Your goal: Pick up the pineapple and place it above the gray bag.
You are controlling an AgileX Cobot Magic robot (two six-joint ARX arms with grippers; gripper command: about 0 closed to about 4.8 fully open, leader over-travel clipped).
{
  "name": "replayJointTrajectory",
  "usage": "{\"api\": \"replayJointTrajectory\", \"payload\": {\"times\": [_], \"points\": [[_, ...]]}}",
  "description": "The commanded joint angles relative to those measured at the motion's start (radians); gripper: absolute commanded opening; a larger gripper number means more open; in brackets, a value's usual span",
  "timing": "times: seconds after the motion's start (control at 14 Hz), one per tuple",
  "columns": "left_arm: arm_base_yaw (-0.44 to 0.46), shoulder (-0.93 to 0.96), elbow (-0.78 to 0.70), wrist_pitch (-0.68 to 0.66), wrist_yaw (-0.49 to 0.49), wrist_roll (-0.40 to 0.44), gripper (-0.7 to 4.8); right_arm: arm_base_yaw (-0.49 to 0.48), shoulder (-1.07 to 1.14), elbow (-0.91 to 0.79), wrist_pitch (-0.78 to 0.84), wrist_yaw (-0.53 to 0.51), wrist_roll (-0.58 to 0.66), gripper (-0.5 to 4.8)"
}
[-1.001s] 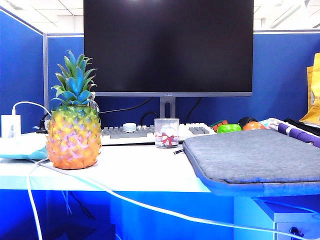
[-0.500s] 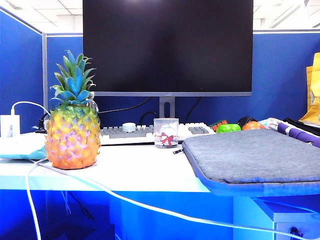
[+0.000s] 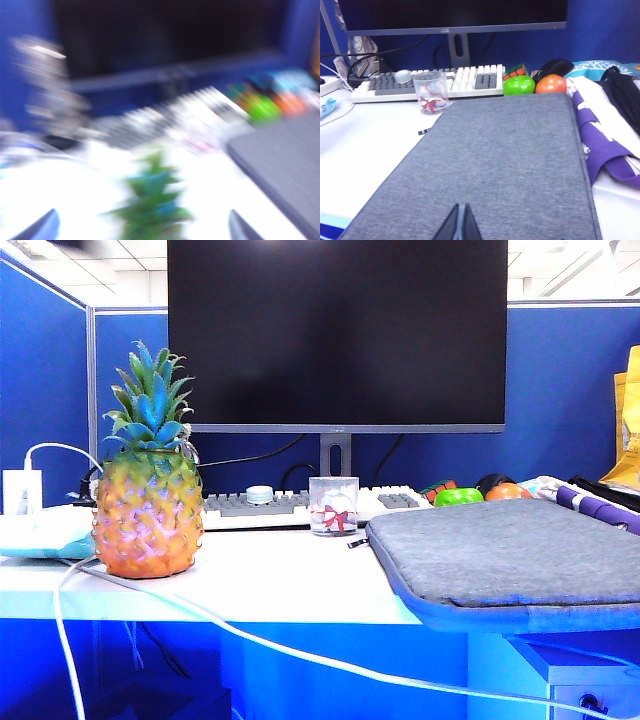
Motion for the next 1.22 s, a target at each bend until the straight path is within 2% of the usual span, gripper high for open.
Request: {"api": "replayJointTrajectory", "payload": {"times": [0.07, 0.29, 0.5, 0.64, 1.22], "points": [[0.001, 0.226, 0.175, -0.13, 0.069, 0.003, 4.79, 0.0, 0.0, -0.009, 0.018, -0.002, 0.005, -0.05], [0.039, 0.37, 0.27, -0.18, 0.065, 0.006, 4.79, 0.0, 0.0, -0.009, 0.026, -0.005, 0.01, -0.05], [0.075, 0.436, 0.277, -0.187, 0.054, -0.001, 4.79, 0.001, 0.0, -0.009, 0.04, -0.005, 0.012, -0.05], [0.075, 0.483, 0.285, -0.185, 0.098, -0.043, 4.79, 0.0, 0.0, -0.009, 0.072, -0.005, 0.012, -0.05], [0.075, 0.644, 0.285, -0.072, 0.118, -0.116, 4.79, 0.0, 0.0, -0.009, 0.082, -0.005, 0.012, -0.05]]}}
